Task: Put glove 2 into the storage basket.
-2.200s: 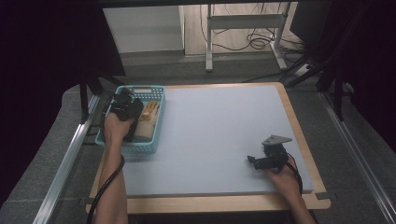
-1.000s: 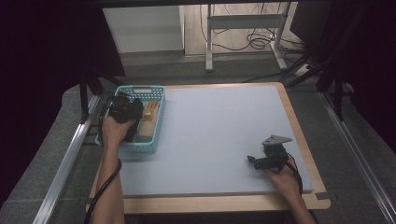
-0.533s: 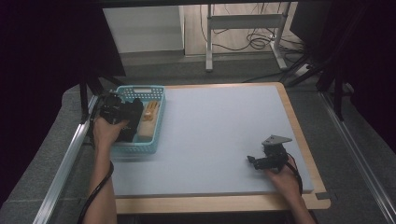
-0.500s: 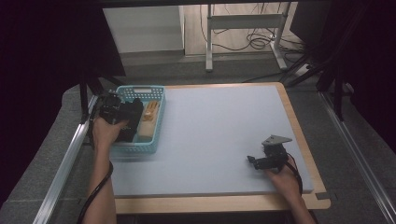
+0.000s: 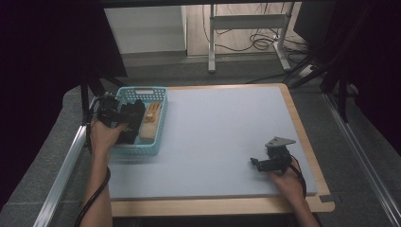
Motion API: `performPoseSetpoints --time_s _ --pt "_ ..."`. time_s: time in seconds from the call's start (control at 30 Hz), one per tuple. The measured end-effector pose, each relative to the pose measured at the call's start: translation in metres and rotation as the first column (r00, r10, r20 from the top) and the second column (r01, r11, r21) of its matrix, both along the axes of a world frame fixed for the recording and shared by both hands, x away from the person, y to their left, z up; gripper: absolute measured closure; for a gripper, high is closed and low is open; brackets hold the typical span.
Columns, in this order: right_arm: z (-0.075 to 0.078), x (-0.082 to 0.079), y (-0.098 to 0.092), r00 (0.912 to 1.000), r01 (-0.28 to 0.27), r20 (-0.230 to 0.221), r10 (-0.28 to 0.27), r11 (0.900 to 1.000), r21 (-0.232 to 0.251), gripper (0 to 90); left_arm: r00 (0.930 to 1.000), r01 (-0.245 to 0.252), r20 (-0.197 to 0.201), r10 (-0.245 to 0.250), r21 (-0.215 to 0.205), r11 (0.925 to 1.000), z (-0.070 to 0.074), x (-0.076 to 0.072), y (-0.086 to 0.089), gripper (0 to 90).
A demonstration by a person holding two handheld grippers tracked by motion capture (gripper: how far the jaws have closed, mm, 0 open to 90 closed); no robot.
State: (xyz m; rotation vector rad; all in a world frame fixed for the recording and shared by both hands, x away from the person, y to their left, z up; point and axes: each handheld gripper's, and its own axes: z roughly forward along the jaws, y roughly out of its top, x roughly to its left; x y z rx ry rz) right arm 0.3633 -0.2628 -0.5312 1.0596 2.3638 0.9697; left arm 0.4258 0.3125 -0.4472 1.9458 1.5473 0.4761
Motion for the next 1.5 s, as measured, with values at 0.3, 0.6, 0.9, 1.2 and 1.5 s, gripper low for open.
performPoseSetpoints --time_s 0.3,0.6,0.9,1.2,1.5 --pt "0.000 0.000 0.000 1.0000 0.000 0.000 0.000 1.000 0.000 10.2 0.9990 0.044 0.007 -0.043 -0.013 0.9990 0.003 -0.008 -0.004 4.3" --pt "0.000 0.000 0.000 1.0000 0.000 0.001 0.000 1.000 -0.001 10.2 0.9988 0.049 0.006 -0.049 -0.002 0.9988 0.000 -0.015 -0.005 1.7" --pt "0.000 0.000 0.000 1.0000 0.000 0.001 0.000 1.000 -0.001 10.2 0.9965 0.077 0.030 -0.078 0.018 0.9969 0.002 -0.025 -0.008 1.4" --pt "0.000 0.000 0.000 1.0000 -0.001 0.002 0.001 1.000 -0.003 10.2 0.9921 0.106 0.070 -0.105 -0.023 0.9941 0.005 -0.037 -0.013 0.9" --pt "0.000 0.000 0.000 1.0000 -0.001 0.002 0.001 1.000 -0.002 10.2 0.9848 0.144 0.106 -0.138 -0.053 0.9881 0.008 -0.049 -0.020 0.0"
